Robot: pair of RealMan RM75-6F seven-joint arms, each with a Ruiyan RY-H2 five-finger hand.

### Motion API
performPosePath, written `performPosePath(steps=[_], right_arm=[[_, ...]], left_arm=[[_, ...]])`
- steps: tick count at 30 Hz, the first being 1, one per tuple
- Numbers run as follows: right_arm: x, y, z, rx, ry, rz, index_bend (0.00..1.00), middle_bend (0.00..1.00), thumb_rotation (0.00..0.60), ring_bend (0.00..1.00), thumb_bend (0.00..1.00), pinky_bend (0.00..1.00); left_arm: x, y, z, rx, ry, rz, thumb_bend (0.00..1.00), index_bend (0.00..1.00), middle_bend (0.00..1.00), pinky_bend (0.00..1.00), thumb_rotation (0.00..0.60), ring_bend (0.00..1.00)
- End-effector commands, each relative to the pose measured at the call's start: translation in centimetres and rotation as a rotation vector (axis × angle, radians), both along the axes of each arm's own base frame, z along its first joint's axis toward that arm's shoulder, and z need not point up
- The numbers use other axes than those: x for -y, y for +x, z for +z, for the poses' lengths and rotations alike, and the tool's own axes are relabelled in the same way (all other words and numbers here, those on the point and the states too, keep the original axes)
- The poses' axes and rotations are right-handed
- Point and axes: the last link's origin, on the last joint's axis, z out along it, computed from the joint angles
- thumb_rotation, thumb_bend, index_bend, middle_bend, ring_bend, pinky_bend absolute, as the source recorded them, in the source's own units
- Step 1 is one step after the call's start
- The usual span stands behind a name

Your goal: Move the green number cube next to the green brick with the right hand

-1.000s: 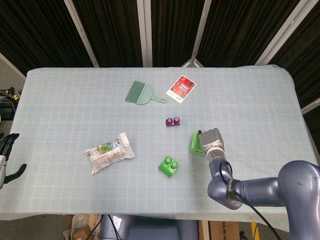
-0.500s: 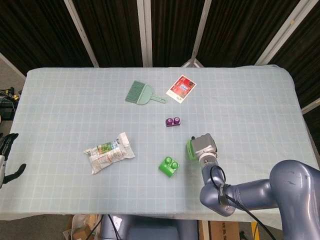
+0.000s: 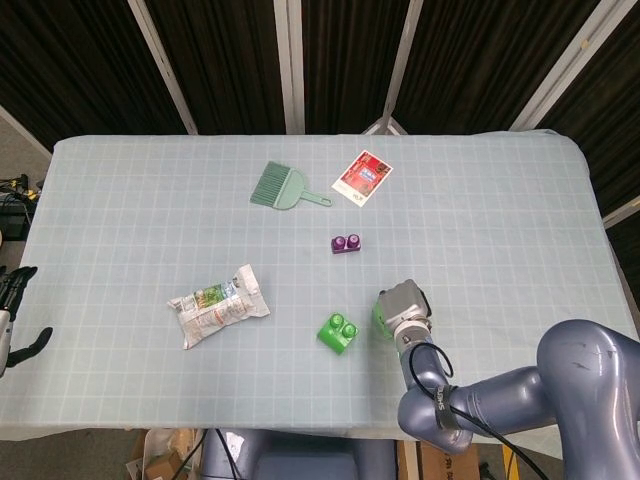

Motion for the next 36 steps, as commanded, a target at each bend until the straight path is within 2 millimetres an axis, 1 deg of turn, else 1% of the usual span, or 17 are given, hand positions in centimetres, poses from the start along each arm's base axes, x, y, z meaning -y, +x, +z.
performPosePath(steps=[1,4,10,25,36], right_arm=[[-0.4,0.2,0.2,-0.006,0.004,0.011,0.22,0.84,0.6,0.84,0.79,0.74],[-0.7,0.4,0.4,-0.017,0.004,0.024,0.24,0.84,0.6,0.84,0.8,0.74],[-1.7,0.7,0.6,-0.04,0.019,0.052,0.25,0.84,0.6,0.84,0.8,0.74],[-4.5,1.7,0.2,-0.055,0.095,0.095,0.25,0.84,0.6,0.84,0.8,0.74],[-6.0,1.6,0.0,-0.089,0.147,0.097,0.27,0.84,0.6,0.84,0.8,0.74]], left_arm=[[0.0,0.0,0.0,0.0,-0.001,0.0,0.34,0.1,0.1,0.16,0.6,0.05],[0.0,0.0,0.0,-0.001,0.0,-0.001,0.34,0.1,0.1,0.16,0.6,0.05],[0.0,0.0,-0.1,-0.003,0.0,0.002,0.34,0.1,0.1,0.16,0.6,0.05],[0.0,0.0,0.0,0.002,0.0,0.005,0.34,0.1,0.1,0.16,0.6,0.05],[0.0,-0.1,0.2,0.007,0.001,0.004,0.34,0.1,0.1,0.16,0.6,0.05]])
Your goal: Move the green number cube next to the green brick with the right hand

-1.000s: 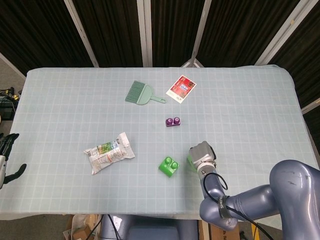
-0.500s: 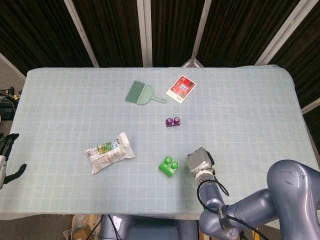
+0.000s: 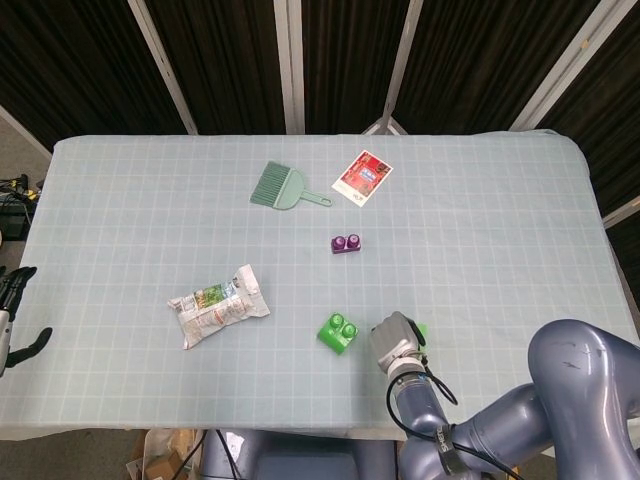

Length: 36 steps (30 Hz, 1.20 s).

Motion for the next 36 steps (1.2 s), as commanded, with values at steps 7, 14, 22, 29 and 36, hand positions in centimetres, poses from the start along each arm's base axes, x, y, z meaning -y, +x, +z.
performPosePath(steps=[7,14,22,29,36], right_arm=[[-0.3,-0.6,0.1,-0.035,0.009,-0.025,0.27,0.84,0.6,0.84,0.8,0.74],[0.5,-1.1,0.4,-0.055,-0.015,-0.054,0.28,0.84,0.6,0.84,0.8,0.74],[0.7,-1.1,0.7,-0.025,-0.014,-0.078,0.28,0.84,0.6,0.84,0.8,0.74],[1.6,1.2,0.7,0.186,-0.013,-0.019,0.14,0.69,0.6,0.73,0.78,0.69],[4.8,2.8,2.7,0.559,-0.236,0.12,0.07,0.23,0.6,0.29,0.4,0.32]], left_arm=[[0.0,0.0,0.0,-0.001,0.0,0.001,0.34,0.1,0.1,0.16,0.6,0.05],[0.0,0.0,-0.1,-0.002,-0.001,0.002,0.34,0.1,0.1,0.16,0.6,0.05],[0.0,0.0,-0.1,-0.003,0.0,0.005,0.34,0.1,0.1,0.16,0.6,0.05],[0.0,0.0,-0.2,-0.006,-0.003,0.004,0.34,0.1,0.1,0.16,0.6,0.05],[-0.1,-0.1,0.0,-0.006,0.002,0.011,0.34,0.1,0.1,0.16,0.6,0.05]])
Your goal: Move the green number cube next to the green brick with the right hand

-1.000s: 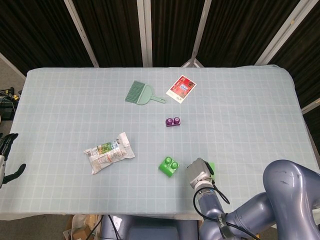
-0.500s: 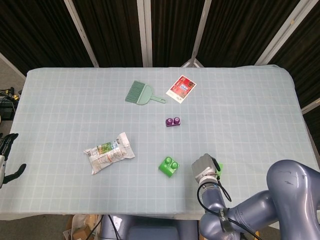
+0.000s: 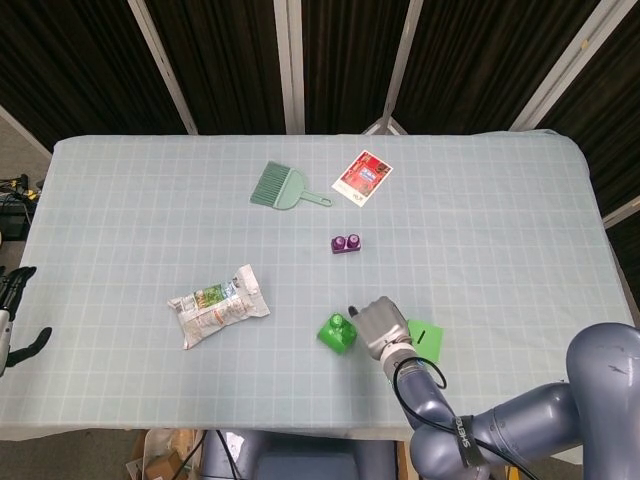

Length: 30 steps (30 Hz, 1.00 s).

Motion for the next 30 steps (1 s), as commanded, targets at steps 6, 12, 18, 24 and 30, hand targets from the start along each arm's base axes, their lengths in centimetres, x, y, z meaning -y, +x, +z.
performPosePath(steps=[6,12,18,24,30], right_arm=[[4.9,-1.2,4.5,0.506,-0.386,0.083,0.07,0.08,0.6,0.1,0.25,0.16],[6.8,-4.8,7.7,0.602,-0.485,0.031,0.07,0.05,0.6,0.05,0.25,0.11],[6.5,-11.3,11.8,0.585,-0.65,-0.016,0.07,0.05,0.6,0.05,0.25,0.09],[3.6,-17.0,13.6,0.538,-0.684,-0.055,0.07,0.05,0.6,0.05,0.25,0.03],[-1.1,-21.0,14.4,0.502,-0.703,-0.065,0.07,0.05,0.6,0.04,0.25,0.02]], left_arm=[[0.0,-0.1,0.3,0.008,0.005,0.003,0.34,0.1,0.09,0.16,0.6,0.05],[0.1,-0.1,0.4,0.012,0.011,0.005,0.34,0.1,0.09,0.16,0.6,0.05],[0.1,-0.1,0.3,0.01,0.009,0.011,0.34,0.1,0.1,0.16,0.6,0.05],[0.1,-0.1,0.3,0.012,0.008,0.012,0.34,0.1,0.09,0.16,0.6,0.05],[0.1,-0.1,0.3,0.012,0.008,0.015,0.34,0.1,0.09,0.16,0.6,0.05]])
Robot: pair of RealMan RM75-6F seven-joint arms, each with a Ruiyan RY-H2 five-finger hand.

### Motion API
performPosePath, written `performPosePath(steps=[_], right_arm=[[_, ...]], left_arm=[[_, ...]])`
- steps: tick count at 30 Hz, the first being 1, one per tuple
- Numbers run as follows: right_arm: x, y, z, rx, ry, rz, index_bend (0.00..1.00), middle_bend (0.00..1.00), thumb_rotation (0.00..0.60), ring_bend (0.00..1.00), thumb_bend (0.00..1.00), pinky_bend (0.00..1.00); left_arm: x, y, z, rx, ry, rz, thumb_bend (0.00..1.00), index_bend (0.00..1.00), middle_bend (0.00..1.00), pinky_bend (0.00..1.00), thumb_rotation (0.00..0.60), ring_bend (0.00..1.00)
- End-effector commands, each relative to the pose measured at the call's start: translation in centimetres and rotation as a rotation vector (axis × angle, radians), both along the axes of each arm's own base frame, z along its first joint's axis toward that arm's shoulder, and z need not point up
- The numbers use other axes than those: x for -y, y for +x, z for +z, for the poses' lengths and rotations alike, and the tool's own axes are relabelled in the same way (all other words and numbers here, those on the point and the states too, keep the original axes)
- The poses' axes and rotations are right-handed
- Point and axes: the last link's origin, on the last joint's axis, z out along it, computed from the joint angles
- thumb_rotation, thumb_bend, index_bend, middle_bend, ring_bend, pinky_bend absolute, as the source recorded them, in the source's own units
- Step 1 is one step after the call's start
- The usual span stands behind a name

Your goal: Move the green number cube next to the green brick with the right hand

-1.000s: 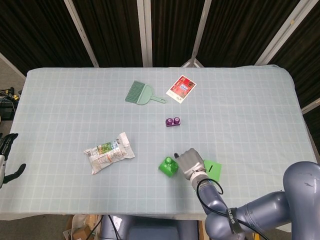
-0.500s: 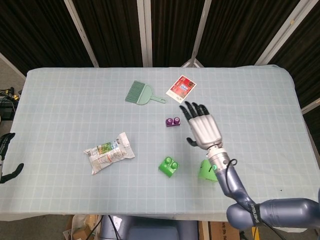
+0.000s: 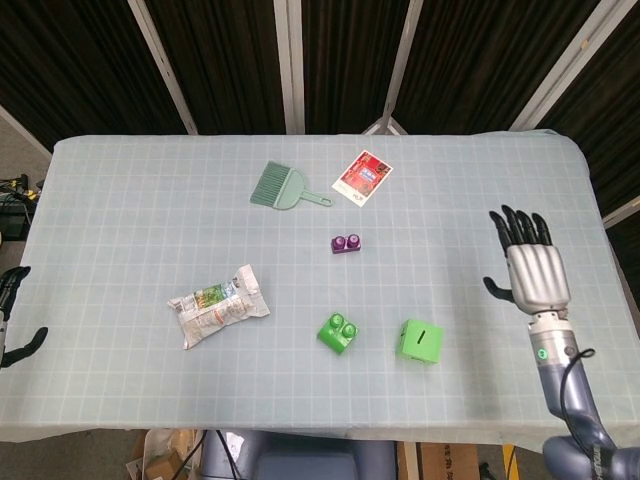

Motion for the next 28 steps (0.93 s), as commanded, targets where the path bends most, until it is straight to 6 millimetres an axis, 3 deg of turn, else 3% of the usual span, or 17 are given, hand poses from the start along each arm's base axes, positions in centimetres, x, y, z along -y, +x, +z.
performPosePath(steps=[1,5,9,19,28], right_arm=[[-3.9,-3.0,0.8,-0.024,-0.021,-0.006,0.07,0.05,0.6,0.04,0.25,0.01],[-7.3,-4.6,0.2,-0.041,-0.01,0.015,0.07,0.05,0.6,0.04,0.25,0.01],[-8.8,-5.3,-0.3,-0.045,-0.026,0.059,0.07,0.05,0.6,0.04,0.25,0.01],[-10.8,-6.4,-1.2,-0.077,-0.014,0.056,0.07,0.05,0.6,0.03,0.25,0.01],[-10.9,-7.0,-0.9,-0.075,-0.015,0.032,0.07,0.05,0.6,0.02,0.25,0.01]], left_arm=[[0.0,0.0,0.0,0.0,-0.001,0.0,0.34,0.1,0.09,0.16,0.6,0.05],[0.1,0.0,-0.1,-0.002,-0.004,0.0,0.34,0.1,0.09,0.16,0.6,0.05],[0.2,0.1,-0.2,-0.003,-0.009,0.006,0.34,0.1,0.09,0.16,0.6,0.05],[0.6,-0.1,0.1,-0.001,-0.015,0.053,0.34,0.1,0.09,0.16,0.6,0.05],[0.5,-0.2,0.1,0.001,-0.026,0.053,0.34,0.1,0.09,0.16,0.6,0.05]])
